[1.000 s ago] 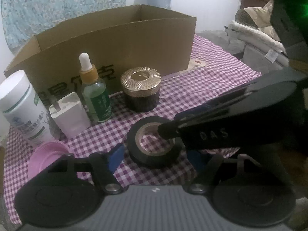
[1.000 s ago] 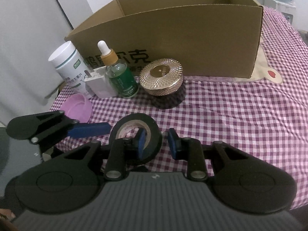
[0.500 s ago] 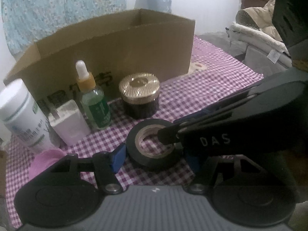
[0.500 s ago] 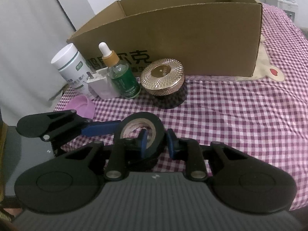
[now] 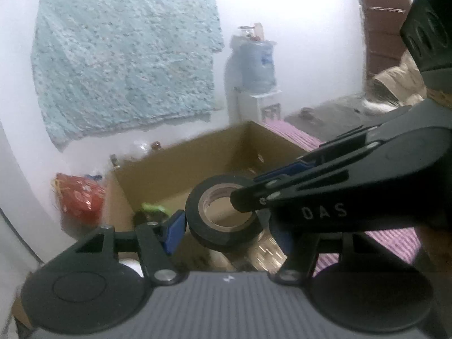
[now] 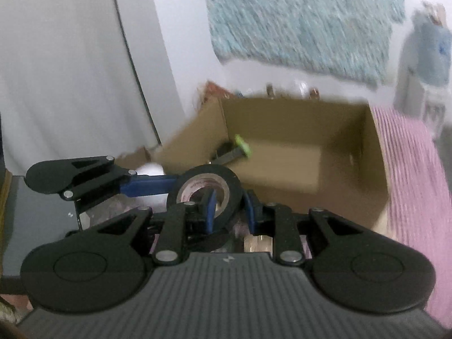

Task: Organize rigid objects
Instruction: 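Lift the black tape roll with the right tool toward the box, then lower the tape roll into the box and open the right tool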

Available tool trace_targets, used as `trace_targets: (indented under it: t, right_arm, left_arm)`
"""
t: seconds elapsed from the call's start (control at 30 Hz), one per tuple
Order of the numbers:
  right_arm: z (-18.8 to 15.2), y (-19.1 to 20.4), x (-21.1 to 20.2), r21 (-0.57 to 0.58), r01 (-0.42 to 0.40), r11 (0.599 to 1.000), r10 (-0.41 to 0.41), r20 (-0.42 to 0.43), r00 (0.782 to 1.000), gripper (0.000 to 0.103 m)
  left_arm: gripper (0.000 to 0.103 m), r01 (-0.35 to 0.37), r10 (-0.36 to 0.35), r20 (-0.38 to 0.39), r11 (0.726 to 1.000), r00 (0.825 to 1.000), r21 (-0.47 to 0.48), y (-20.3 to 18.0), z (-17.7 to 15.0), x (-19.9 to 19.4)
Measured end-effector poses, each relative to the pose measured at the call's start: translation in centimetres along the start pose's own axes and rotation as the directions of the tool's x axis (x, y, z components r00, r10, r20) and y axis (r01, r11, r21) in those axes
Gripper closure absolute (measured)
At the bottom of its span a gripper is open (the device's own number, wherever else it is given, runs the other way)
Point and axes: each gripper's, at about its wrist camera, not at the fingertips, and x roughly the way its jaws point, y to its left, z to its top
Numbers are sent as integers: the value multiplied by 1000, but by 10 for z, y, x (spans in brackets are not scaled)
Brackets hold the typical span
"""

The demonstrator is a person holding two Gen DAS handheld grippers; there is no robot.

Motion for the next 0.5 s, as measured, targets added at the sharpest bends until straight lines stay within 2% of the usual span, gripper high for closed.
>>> trace_targets:
  t: [0.1,0.2,0.27,0.37,0.43,0.5]
  right_arm:
    - [34,-10,20,3,-40,999,40,-25,999,81]
    - [62,-30,58,62,-87,994,94,-118,989,80]
    - [76,-43,86,111,-109,988,128,-187,974,80]
    - [85,-62,130,210,-131,969,190,-294,937,80]
    - [87,-73,156,268,-129,955,222,-353,909,80]
    - [84,-76,176,304,-125,944,246,-400,883,80]
  left_arm:
    - [37,7,-8,-47,1000,999,-22,26,23,21]
    - [37,47,-60,-156,995,986,-82,58,39,57]
    - [37,73,-101,-238,989,966,-126,77,44,82]
    - [37,98,-163,-352,976,922,-194,105,41,117]
    - [37,97,-182,-414,971,892,-217,116,37,138]
    - [37,88,-181,-459,972,870,-216,124,33,152]
